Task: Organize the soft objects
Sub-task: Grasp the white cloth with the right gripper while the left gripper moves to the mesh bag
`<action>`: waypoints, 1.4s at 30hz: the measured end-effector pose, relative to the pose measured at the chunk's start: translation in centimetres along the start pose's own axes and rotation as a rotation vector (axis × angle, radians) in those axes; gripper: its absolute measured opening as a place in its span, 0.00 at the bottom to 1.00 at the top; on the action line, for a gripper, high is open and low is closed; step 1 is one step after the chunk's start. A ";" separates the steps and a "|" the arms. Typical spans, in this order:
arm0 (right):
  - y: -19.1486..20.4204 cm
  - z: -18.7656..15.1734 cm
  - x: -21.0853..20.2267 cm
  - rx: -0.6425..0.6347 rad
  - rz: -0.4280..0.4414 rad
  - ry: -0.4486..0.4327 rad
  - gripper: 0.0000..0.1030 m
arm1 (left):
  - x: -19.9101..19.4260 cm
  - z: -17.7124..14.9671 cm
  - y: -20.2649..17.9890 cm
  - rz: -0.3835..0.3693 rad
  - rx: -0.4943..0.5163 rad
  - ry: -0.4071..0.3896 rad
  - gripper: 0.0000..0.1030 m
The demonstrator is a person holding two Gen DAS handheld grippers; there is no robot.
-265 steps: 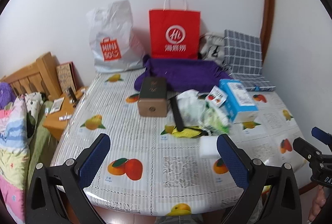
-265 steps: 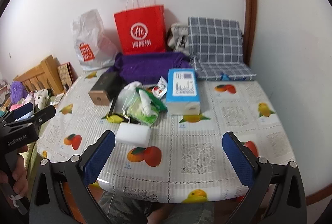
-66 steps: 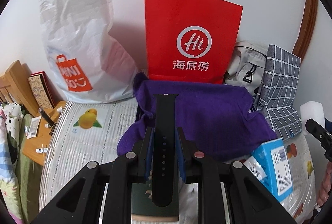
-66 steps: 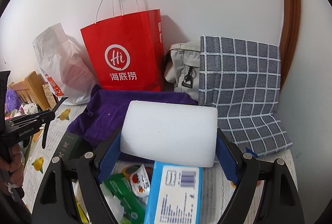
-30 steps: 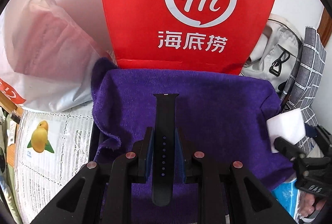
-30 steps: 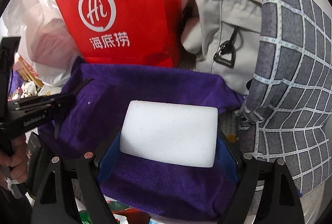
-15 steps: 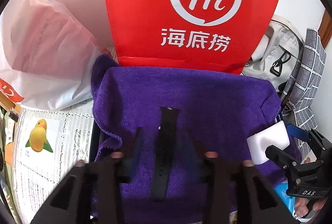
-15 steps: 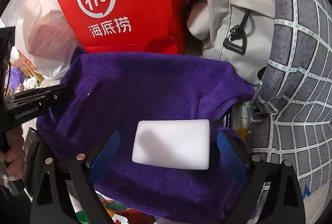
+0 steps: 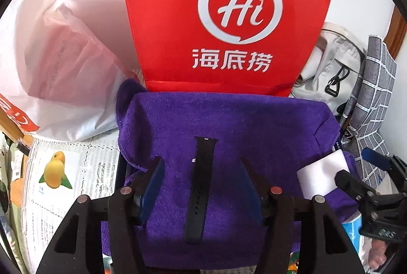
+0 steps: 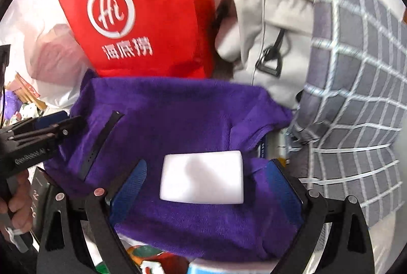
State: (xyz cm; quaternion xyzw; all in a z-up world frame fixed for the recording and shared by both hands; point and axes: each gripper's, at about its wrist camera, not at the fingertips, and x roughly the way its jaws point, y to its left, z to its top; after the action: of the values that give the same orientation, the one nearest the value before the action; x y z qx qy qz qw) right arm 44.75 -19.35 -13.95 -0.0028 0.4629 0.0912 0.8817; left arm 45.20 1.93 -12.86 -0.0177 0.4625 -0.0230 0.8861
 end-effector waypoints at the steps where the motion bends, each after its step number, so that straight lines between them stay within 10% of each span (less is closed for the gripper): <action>1: 0.4 0.1 -1.0 -0.004 0.004 -0.018 0.92 | -0.3 0.0 -0.1 0.000 0.004 -0.005 0.55; 10: 2.9 -3.5 -6.4 -0.087 0.010 -0.065 0.91 | -5.7 -2.1 0.1 0.033 0.015 -0.073 0.59; 27: 6.5 -18.6 -10.8 -0.017 0.127 0.085 0.49 | -13.6 -11.5 3.8 -0.019 -0.023 -0.076 0.59; 30: 7.2 -20.1 -10.3 -0.013 0.157 0.101 0.15 | -14.2 -13.0 3.7 -0.022 -0.023 -0.066 0.59; 42: 5.0 -23.7 -16.0 0.061 0.099 -0.035 0.16 | -14.9 -18.9 1.9 -0.044 -0.001 -0.009 0.59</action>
State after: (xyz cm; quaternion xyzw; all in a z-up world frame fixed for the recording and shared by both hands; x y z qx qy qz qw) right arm 15.73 -19.09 -14.05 0.0485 0.4495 0.1206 0.8838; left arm 21.25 4.52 -11.58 -0.0287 0.4580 -0.0422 0.8875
